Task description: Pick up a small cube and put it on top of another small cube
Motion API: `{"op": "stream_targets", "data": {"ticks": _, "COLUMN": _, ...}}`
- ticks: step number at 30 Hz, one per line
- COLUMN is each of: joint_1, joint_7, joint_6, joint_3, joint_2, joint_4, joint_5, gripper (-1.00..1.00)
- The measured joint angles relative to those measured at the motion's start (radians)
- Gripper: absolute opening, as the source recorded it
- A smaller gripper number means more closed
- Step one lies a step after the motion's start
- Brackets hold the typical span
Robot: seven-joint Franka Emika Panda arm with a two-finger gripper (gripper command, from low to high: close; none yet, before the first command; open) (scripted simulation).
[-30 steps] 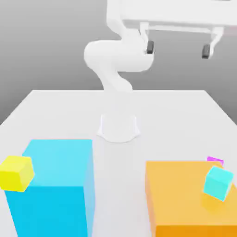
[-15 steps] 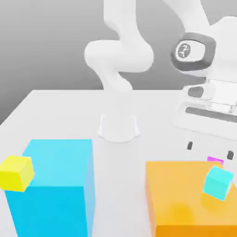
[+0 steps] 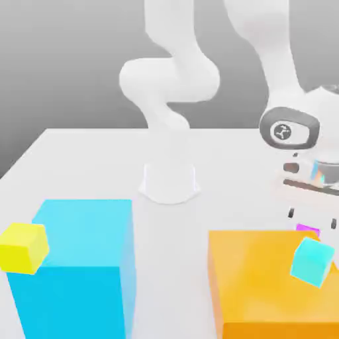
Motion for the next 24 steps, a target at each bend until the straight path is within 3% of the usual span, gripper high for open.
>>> {"op": "stream_targets", "data": {"ticks": 5, "joint_1": 0.152, "joint_7": 0.147, "joint_6": 0.056, "joint_3": -0.19, "joint_2": 0.108, "joint_4": 0.04, "joint_5": -0.194, "gripper": 0.0}}
{"op": "stream_targets", "data": {"ticks": 6, "joint_1": 0.181, "joint_7": 0.176, "joint_6": 0.067, "joint_3": -0.227, "joint_2": 0.129, "joint_4": 0.048, "joint_5": -0.232, "gripper": -1.0}}
{"op": "stream_targets", "data": {"ticks": 13, "joint_1": 0.189, "joint_7": 0.182, "joint_6": 0.072, "joint_3": -0.236, "joint_2": 0.134, "joint_4": 0.049, "joint_5": -0.239, "gripper": -1.0}}
{"op": "stream_targets", "data": {"ticks": 24, "joint_1": -0.066, "joint_7": -0.13, "joint_6": -0.047, "joint_3": 0.1, "joint_2": -0.092, "joint_4": -0.017, "joint_5": 0.143, "gripper": -1.0}}
